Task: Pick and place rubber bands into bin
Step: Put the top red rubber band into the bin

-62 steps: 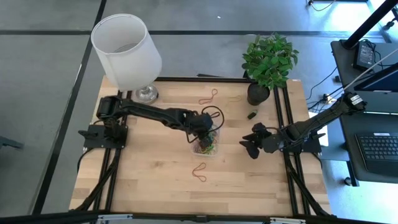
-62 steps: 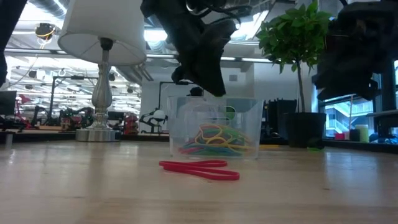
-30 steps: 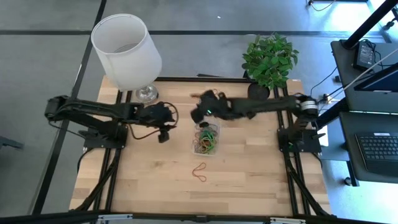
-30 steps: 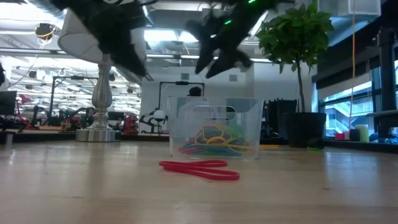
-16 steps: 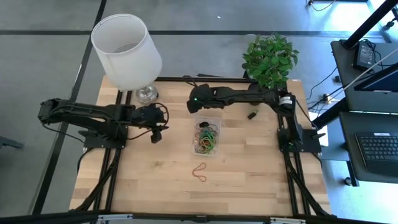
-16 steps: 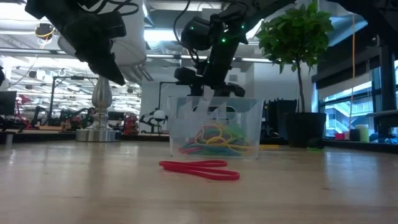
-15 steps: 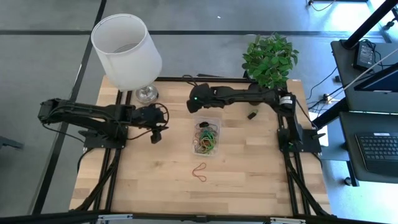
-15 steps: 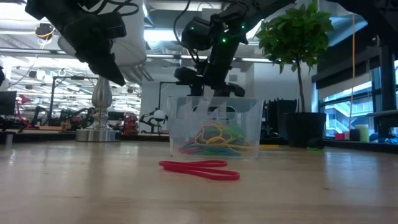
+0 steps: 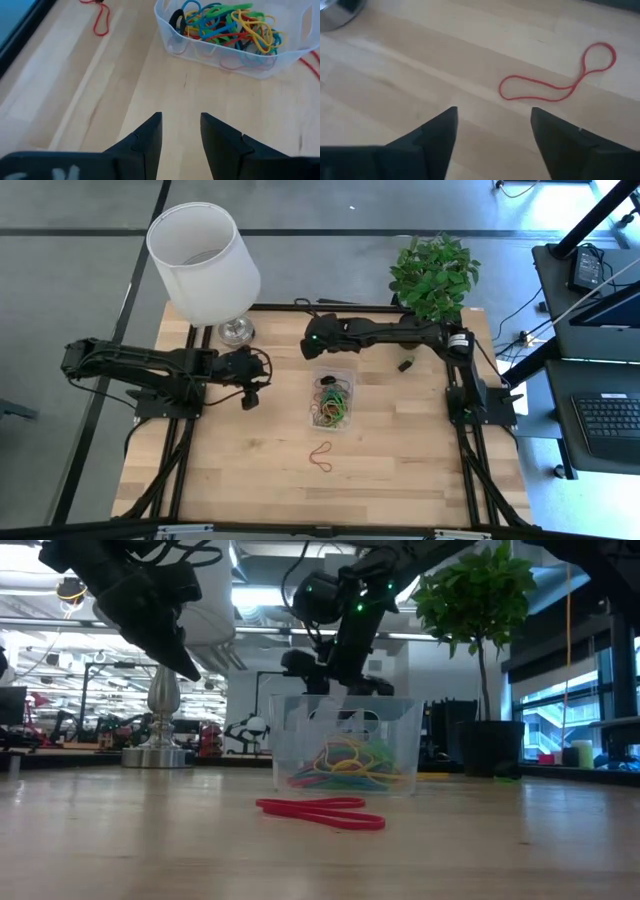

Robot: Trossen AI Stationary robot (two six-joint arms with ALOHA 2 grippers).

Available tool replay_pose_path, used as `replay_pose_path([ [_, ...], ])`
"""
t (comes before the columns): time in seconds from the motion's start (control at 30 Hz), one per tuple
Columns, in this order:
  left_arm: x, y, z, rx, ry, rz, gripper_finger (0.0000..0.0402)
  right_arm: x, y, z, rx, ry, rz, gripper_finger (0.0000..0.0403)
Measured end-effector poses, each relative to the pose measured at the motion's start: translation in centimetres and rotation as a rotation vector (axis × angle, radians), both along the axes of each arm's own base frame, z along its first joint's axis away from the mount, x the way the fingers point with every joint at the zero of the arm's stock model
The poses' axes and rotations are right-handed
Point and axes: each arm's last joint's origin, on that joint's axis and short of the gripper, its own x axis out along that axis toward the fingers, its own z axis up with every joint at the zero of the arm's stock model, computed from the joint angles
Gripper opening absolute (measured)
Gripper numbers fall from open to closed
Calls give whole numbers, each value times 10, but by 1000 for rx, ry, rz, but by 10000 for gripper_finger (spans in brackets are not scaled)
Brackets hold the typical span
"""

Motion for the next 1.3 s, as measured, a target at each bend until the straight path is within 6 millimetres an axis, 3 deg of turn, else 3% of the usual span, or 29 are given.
replay_pose_path([
  [0.2,0,0,0,21,6,-12,127,2,-9,-17,8,-5,-109,316],
  [0.33,-1,0,-1,23,17,-10,128,2,-7,-23,20,22,-109,333],
  [0.73,-1,0,-1,16,15,-3,128,-5,-15,-56,60,186,-137,336],
  [1.3,-6,0,-6,-62,71,54,127,4,-27,-87,14,151,-205,336],
])
